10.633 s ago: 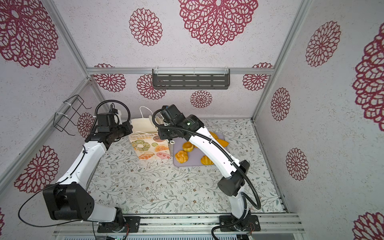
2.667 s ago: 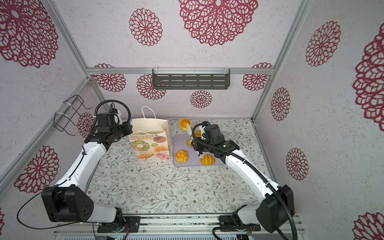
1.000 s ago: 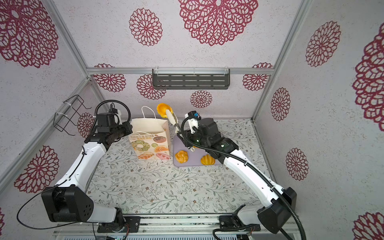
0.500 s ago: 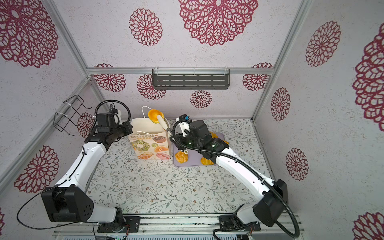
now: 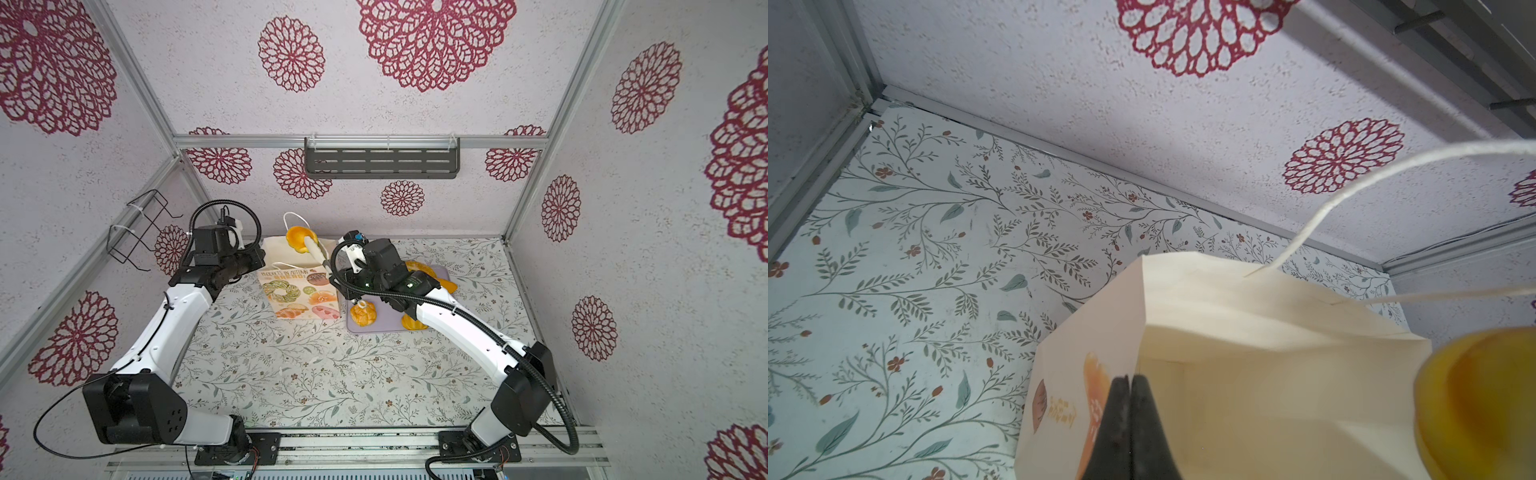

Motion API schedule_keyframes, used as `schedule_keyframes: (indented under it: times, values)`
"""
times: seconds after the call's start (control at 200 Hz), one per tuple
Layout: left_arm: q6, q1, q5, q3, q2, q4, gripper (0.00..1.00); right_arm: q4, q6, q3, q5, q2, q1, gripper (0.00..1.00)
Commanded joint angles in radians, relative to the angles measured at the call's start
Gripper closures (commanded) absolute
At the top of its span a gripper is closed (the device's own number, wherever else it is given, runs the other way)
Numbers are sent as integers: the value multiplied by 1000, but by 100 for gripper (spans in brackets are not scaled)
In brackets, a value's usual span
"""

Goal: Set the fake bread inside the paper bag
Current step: 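Open the tongs with the right gripper to drop the tart into the bag, then move the open tongs with the right gripper back over the tray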

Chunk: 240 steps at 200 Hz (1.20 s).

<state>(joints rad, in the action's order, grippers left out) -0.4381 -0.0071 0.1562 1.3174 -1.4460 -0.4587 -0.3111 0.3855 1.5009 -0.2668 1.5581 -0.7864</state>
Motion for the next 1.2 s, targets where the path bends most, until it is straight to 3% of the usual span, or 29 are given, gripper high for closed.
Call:
schedule_keyframes:
  times: [0.0, 0.355, 0.681, 1.196]
  values:
    - [7, -5, 11, -3, 33, 15, 100, 24, -3, 69, -18, 5, -8, 89]
    - [8, -6, 12, -3, 34, 15, 100, -75, -10, 158, -11, 78, -21, 79]
    - [7, -5, 11, -3, 32, 15, 100, -96, -25, 169, 50, 65, -34, 59]
    - [7, -7, 9, -4, 34, 14, 100, -88, -20, 177, 106, 33, -34, 56]
